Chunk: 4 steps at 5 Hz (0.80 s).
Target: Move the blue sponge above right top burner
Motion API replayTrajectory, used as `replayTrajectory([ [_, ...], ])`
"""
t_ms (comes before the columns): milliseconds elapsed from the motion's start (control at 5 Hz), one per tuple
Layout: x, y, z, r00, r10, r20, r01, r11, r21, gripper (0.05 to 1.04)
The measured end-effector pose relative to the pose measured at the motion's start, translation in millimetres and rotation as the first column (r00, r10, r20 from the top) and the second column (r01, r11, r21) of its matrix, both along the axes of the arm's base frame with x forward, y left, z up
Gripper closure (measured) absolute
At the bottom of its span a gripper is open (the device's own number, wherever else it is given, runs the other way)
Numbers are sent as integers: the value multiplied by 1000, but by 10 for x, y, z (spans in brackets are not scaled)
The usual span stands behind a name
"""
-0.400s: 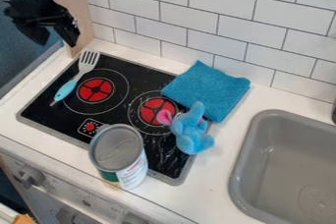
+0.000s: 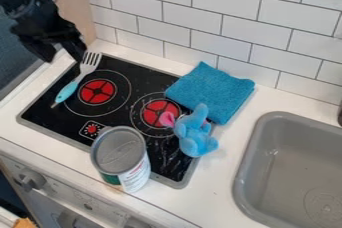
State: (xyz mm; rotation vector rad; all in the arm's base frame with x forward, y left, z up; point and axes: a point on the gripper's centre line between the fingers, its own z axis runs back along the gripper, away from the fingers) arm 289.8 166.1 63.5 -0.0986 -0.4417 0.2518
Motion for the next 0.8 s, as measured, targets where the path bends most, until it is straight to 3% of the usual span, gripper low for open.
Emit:
replayTrajectory([
  [400, 1, -707, 113, 990, -144, 0, 144, 989, -30, 84],
  [600, 28, -1142, 71, 968, -249, -11, 248, 966, -79, 84],
  [800, 42, -1615, -2, 920, -391, -10, 390, 919, -63, 84],
])
